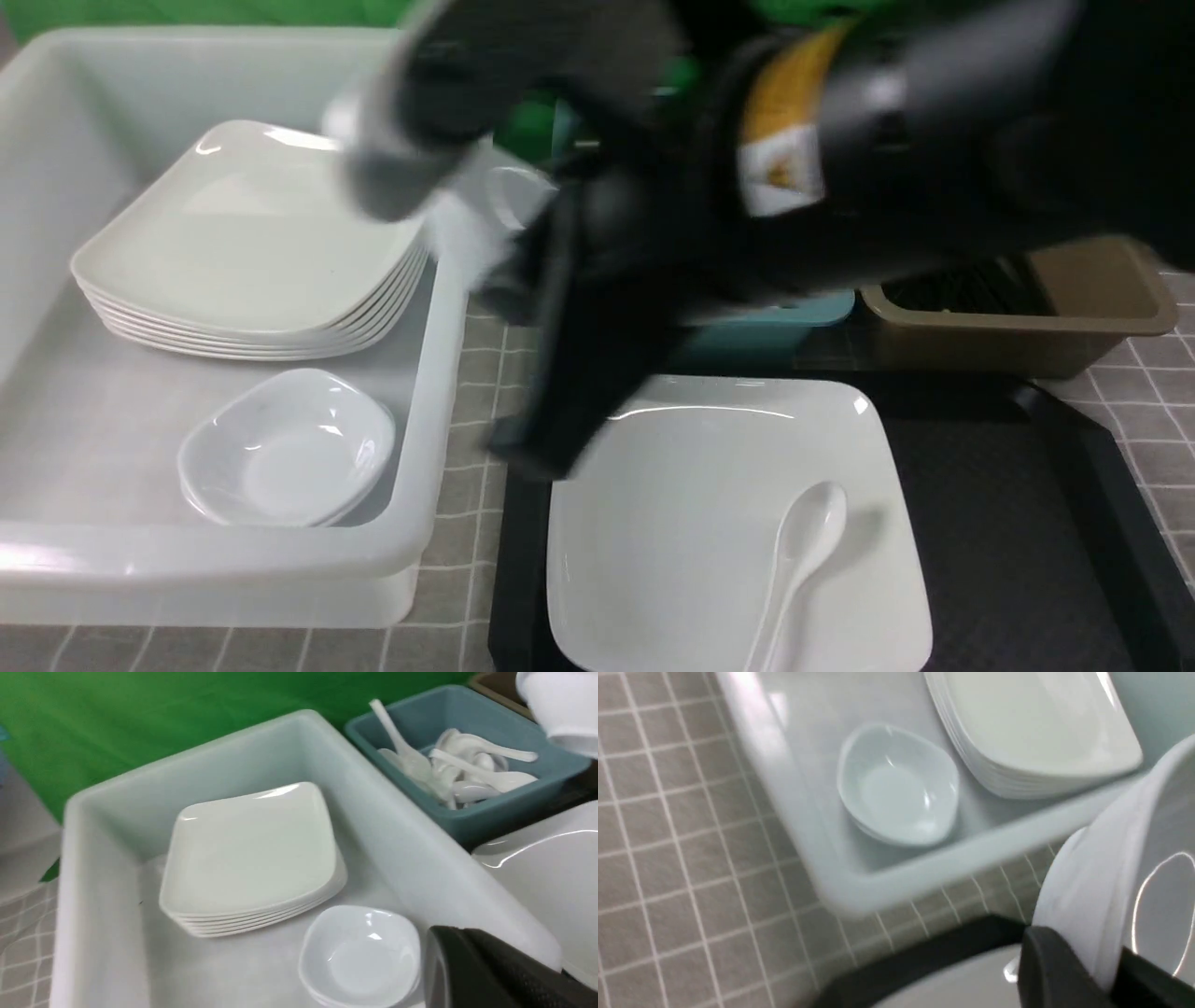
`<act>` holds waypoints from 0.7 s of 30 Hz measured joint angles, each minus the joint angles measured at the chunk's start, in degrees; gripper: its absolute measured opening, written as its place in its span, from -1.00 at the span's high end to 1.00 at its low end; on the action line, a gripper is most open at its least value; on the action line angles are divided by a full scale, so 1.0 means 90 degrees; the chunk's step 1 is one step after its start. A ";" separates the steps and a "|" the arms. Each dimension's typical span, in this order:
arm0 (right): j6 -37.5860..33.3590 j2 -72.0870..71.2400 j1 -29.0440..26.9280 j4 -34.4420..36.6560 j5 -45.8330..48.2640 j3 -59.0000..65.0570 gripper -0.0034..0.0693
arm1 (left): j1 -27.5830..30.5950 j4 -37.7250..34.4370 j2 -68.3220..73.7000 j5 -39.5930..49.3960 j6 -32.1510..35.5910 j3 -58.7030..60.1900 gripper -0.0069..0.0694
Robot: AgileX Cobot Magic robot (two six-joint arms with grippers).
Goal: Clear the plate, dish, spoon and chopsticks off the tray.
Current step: Use the right arm to put the small plate into the large storage box on the left
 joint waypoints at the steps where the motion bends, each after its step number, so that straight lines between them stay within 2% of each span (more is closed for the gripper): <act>1: -0.0149 0.0447 0.0197 0.0018 0.0025 -0.0466 0.73 | 0.0000 0.0146 -0.0254 0.0201 -0.0138 -0.0021 0.79; 6: -0.0516 0.2213 0.0453 0.0285 0.0229 -0.2188 0.73 | 0.0000 0.0234 -0.0881 0.0819 -0.0348 -0.0028 0.79; 12: -0.0616 0.3796 0.0447 0.0399 0.0410 -0.3558 0.73 | 0.0000 0.0112 -0.1004 0.0925 -0.0384 -0.0034 0.79; 21: -0.0616 0.4864 0.0220 0.0448 0.0566 -0.4097 0.69 | 0.0000 -0.0070 -0.1009 0.0890 -0.0315 -0.0034 0.79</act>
